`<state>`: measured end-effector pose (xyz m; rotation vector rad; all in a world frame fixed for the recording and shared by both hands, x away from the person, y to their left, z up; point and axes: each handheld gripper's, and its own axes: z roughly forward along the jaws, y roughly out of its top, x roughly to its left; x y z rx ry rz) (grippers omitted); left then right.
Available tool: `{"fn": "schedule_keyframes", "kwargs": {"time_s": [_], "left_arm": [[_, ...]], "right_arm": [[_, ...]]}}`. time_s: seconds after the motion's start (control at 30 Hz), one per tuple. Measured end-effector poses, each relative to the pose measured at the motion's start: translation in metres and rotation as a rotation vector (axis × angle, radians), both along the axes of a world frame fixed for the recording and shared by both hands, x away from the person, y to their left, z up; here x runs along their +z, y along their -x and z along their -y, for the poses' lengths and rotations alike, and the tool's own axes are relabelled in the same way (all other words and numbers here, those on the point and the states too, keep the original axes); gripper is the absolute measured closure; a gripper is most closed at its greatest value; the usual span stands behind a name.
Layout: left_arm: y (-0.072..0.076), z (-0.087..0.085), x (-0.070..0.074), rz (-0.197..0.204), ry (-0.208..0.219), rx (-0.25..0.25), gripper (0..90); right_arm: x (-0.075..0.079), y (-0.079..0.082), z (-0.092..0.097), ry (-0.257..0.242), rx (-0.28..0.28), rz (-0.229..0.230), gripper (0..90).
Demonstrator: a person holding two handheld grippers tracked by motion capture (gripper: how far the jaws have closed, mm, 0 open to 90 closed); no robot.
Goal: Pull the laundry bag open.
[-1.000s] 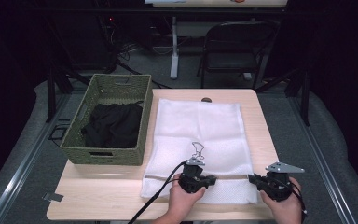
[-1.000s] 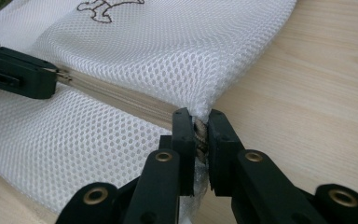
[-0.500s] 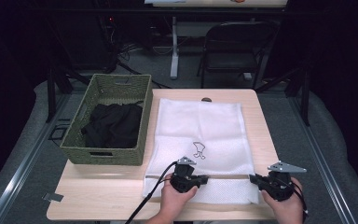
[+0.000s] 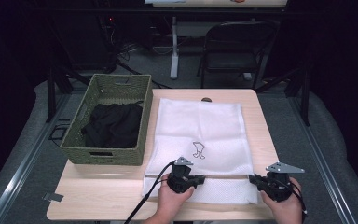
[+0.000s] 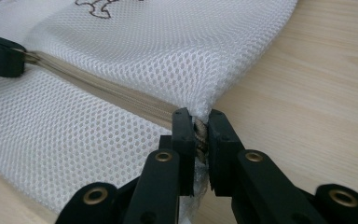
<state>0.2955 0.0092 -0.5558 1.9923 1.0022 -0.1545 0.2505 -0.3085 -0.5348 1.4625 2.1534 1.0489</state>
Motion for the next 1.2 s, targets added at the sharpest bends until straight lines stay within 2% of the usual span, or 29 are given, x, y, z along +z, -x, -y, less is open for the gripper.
{"fn": "schedule_keyframes", "kwargs": {"time_s": [0.03, 0.1, 0.2, 0.3, 0.33, 0.37, 0.4, 0.63, 0.67, 0.7, 0.73, 0.8, 0.93, 1.13, 1.2], "left_arm": [[-0.001, -0.002, -0.001, -0.006, 0.011, 0.005, 87.1], [-0.001, -0.004, -0.002, -0.017, 0.017, 0.009, 87.1], [0.000, -0.004, -0.001, -0.009, 0.011, 0.011, 87.1], [0.000, -0.007, -0.002, -0.001, 0.002, 0.019, 87.1], [-0.001, -0.012, -0.003, -0.008, 0.009, 0.021, 87.1], [-0.001, -0.012, -0.003, -0.008, 0.009, 0.021, 87.1], [-0.001, -0.014, -0.004, -0.025, 0.017, 0.027, 87.1], [0.000, -0.018, -0.002, -0.007, -0.001, 0.036, 87.1], [0.000, -0.021, -0.002, -0.006, -0.004, 0.041, 87.1], [0.000, -0.023, -0.002, -0.008, 0.001, 0.040, 87.1], [0.000, -0.025, -0.002, -0.013, 0.007, 0.046, 87.1], [0.001, -0.027, -0.002, -0.011, 0.001, 0.048, 87.1], [0.001, -0.032, -0.004, -0.003, -0.016, 0.056, 87.1], [0.002, -0.044, -0.006, -0.013, -0.015, 0.075, 87.1], [0.002, -0.045, -0.005, -0.006, -0.019, 0.071, 87.1]], "right_arm": [[0.001, 0.000, 0.003, -0.026, -0.003, -0.008, 83.0], [0.001, 0.000, 0.004, -0.041, -0.004, -0.011, 83.0], [0.001, 0.001, 0.000, -0.008, 0.006, -0.002, 83.0], [0.001, 0.000, 0.000, -0.017, 0.011, -0.001, 83.0], [0.000, 0.000, 0.001, 0.005, -0.004, 0.000, 83.0], [0.000, 0.000, 0.001, 0.005, -0.004, 0.000, 83.0], [0.000, 0.000, 0.004, -0.047, -0.003, -0.018, 82.9], [0.000, 0.000, 0.000, -0.019, 0.011, -0.007, 83.0], [0.000, 0.000, 0.000, -0.002, 0.000, -0.003, 82.9], [0.000, 0.000, 0.000, -0.002, 0.000, -0.003, 82.9], [0.001, 0.000, 0.001, -0.038, 0.002, -0.011, 82.9], [0.001, 0.000, 0.001, -0.033, 0.006, -0.008, 83.0], [0.001, 0.000, -0.003, 0.013, 0.003, 0.002, 82.9], [-0.001, -0.001, 0.005, -0.021, -0.014, -0.014, 82.9], [-0.001, -0.001, 0.002, -0.009, -0.006, -0.010, 82.9]]}}
